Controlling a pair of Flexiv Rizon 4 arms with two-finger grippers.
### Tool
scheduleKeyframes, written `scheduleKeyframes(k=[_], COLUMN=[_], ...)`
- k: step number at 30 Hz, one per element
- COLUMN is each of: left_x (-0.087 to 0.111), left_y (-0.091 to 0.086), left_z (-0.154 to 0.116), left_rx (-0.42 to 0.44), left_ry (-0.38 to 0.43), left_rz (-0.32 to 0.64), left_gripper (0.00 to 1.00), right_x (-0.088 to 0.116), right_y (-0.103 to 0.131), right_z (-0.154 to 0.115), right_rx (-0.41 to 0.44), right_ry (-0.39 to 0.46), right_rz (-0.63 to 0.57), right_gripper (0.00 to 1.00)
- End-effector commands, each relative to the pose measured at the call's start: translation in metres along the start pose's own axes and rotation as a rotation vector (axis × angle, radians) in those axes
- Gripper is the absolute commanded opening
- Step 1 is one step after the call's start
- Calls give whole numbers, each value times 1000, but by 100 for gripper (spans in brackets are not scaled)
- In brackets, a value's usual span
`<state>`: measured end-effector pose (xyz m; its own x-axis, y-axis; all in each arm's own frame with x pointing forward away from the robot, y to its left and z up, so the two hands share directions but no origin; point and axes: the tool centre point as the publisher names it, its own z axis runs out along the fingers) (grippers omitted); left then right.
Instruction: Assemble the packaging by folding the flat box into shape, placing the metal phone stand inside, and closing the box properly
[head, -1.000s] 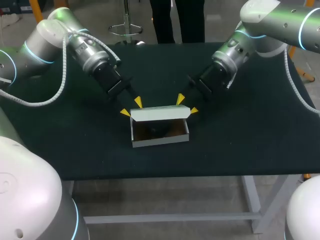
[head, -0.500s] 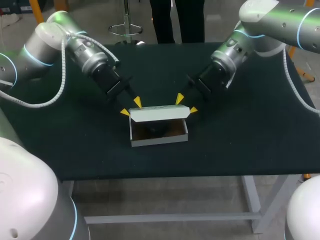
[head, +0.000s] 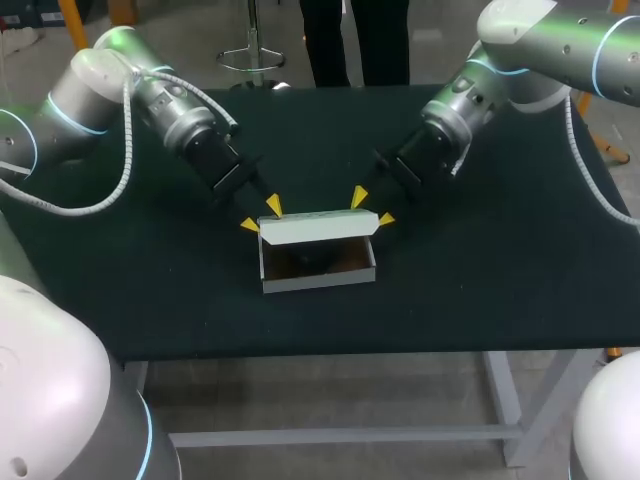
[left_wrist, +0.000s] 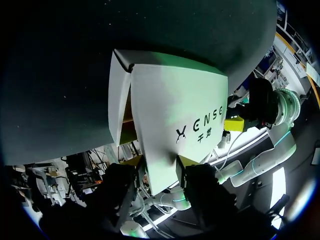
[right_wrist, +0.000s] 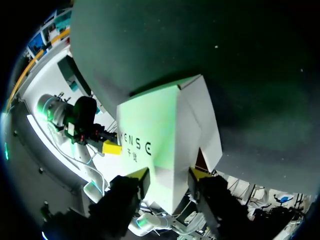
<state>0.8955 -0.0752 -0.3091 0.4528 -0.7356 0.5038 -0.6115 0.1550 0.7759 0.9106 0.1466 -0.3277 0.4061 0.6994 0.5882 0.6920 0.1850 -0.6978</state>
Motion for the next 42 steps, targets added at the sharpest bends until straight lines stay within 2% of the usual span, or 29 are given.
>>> scheduleKeyframes(k=[1,29,42], left_x=[3,-8,-10], left_y=[-6,-11,-13], left_z=[0,2,3], left_rx=[-14,-18,-20], left_ry=[-3,12,10], left_rz=[-1,-11,-15], left_gripper=[43,42,42], right_x=[3,-8,-10], right_y=[5,7,8], right_z=[1,5,6], right_rx=[12,19,20], right_ry=[-4,-33,-51], right_rz=[2,11,13], right_gripper=[54,61,58])
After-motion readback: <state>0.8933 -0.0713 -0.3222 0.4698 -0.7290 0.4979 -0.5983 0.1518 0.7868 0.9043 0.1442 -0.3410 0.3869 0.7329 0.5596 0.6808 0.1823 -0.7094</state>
